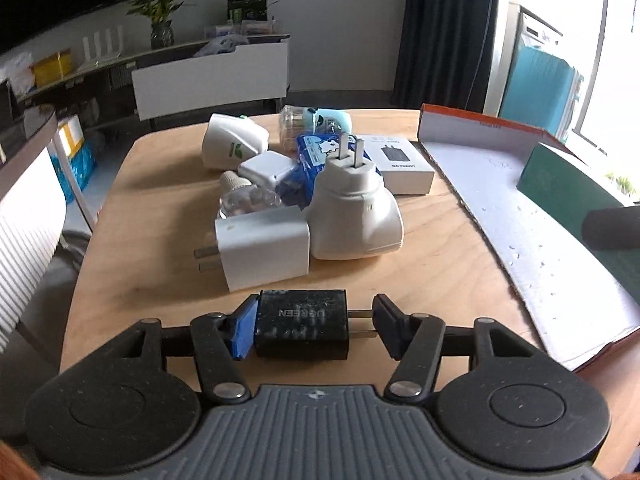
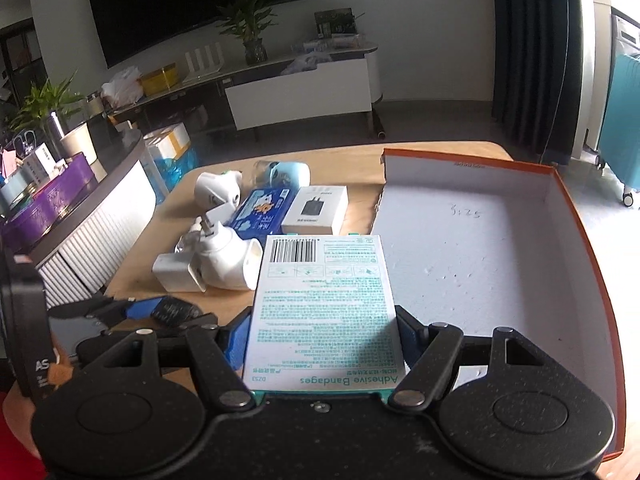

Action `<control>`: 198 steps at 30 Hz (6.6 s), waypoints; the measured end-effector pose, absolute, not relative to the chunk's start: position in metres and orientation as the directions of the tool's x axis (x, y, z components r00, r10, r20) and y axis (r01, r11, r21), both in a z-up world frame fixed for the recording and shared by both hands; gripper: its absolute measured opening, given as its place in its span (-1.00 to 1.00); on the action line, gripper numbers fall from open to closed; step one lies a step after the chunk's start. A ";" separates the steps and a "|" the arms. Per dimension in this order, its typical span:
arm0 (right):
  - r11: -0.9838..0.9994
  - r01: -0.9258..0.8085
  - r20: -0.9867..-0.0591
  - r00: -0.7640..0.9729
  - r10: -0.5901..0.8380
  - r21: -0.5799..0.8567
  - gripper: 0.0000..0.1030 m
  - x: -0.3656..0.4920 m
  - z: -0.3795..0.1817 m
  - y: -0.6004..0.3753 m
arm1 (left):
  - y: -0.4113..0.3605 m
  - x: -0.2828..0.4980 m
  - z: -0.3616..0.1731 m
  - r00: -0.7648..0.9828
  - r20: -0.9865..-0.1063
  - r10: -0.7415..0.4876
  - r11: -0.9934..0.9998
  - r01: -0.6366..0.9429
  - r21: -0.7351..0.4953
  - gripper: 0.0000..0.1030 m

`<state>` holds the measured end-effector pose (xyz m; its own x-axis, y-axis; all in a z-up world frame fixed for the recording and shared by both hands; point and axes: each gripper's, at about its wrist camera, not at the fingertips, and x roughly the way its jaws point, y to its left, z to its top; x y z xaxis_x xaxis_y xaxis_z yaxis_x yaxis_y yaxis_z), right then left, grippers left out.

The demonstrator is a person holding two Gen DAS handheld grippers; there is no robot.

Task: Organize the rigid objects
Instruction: 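Carry the black charger and bandage box with both tools over the white tray, then open the left tool to drop the charger while the right tool releases the box, then withdraw both tools from the tray back toward the plug adapters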

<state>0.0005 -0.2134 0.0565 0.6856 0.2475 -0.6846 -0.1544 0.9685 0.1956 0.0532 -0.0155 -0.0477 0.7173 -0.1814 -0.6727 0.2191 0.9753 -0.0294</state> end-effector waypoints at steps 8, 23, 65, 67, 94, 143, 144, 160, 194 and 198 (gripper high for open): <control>0.969 -0.143 -0.661 0.710 0.242 0.201 0.64 0.000 0.066 -0.223 | -0.032 0.046 -0.018 0.733 -0.648 -0.207 0.976 0.200 -0.085 0.17; 0.983 -0.012 -0.634 0.763 0.127 0.183 0.64 0.007 0.083 -0.282 | -0.101 0.080 0.028 0.741 -0.594 -0.314 0.947 0.291 -0.138 0.17; 0.987 0.129 -0.671 0.741 -0.028 0.101 0.64 0.096 0.069 -0.349 | -0.194 0.159 0.027 0.676 -0.646 -0.355 0.928 0.338 -0.156 0.18; 0.986 0.133 -0.680 0.733 -0.033 0.096 0.64 0.101 0.066 -0.349 | -0.194 0.162 0.026 0.676 -0.649 -0.350 0.931 0.331 -0.157 0.18; 0.983 0.166 -0.659 0.748 -0.077 0.073 0.65 0.116 0.051 -0.353 | -0.200 0.182 0.008 0.638 -0.686 -0.350 0.930 0.327 -0.170 0.18; 0.984 -0.005 -0.652 0.749 0.122 0.178 0.77 0.030 0.084 -0.270 | -0.099 0.076 0.042 0.687 -0.713 -0.140 0.990 0.112 -0.086 1.00; 0.984 -0.013 -0.653 0.746 0.129 0.179 0.77 0.030 0.084 -0.267 | -0.096 0.074 0.042 0.688 -0.713 -0.136 0.991 0.108 -0.085 1.00; 0.979 -0.109 -0.655 0.729 0.197 0.174 0.77 0.028 0.086 -0.225 | -0.052 0.058 0.041 0.696 -0.710 -0.102 0.993 0.030 -0.113 1.00; 0.957 -0.231 -0.694 0.661 0.287 0.176 0.77 0.022 0.061 -0.171 | 0.014 0.063 -0.013 0.707 -0.707 0.011 0.986 -0.124 -0.108 1.00; 0.957 -0.228 -0.697 0.658 0.286 0.178 0.77 0.023 0.059 -0.172 | 0.013 0.072 -0.019 0.721 -0.693 0.021 0.987 -0.127 -0.102 1.00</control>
<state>0.0230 -0.1717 0.0589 0.6581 0.2857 -0.6966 -0.2277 0.9574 0.1775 0.0721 0.0134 -0.0194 0.7211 0.0212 -0.6925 -0.1272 0.9866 -0.1022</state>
